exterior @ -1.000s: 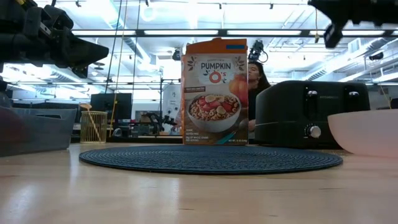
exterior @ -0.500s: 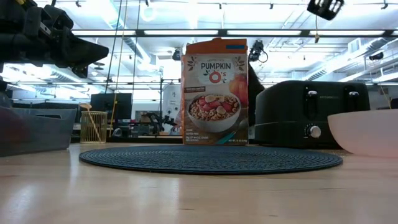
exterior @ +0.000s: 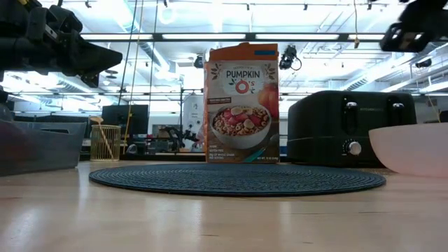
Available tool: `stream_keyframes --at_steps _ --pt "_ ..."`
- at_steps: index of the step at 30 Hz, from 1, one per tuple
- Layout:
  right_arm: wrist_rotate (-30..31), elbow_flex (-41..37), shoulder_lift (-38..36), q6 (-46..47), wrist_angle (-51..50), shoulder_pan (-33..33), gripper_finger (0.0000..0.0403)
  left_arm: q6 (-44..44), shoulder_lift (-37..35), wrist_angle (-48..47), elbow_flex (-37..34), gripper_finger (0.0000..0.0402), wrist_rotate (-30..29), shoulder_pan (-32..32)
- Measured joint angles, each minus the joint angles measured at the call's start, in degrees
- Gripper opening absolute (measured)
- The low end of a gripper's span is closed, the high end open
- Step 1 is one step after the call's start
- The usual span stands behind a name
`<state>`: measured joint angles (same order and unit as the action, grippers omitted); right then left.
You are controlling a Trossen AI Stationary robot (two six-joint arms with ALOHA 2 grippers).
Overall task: Arrange a breakfast setting
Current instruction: Put the blue plate to the bottom left of the dark blue tablemat
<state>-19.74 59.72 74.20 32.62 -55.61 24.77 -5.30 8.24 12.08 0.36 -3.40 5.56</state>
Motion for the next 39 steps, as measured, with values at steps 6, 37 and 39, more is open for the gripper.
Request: stream_keyframes --at_steps 6,37,39 --pt "0.67 0.0 5.99 -2.92 0.47 9.31 0.0149 0.02 0.01 0.02 -0.01 0.0041 -0.01 0.0" --pt "8.25 0.05 24.66 -33.8 6.63 14.74 0.0162 0.02 0.01 0.09 -0.02 0.0041 0.0 -0.02" --pt "8.01 0.06 24.88 -34.74 6.73 14.95 0.016 0.0 0.01 0.07 -0.01 0.0041 -0.01 0.0"
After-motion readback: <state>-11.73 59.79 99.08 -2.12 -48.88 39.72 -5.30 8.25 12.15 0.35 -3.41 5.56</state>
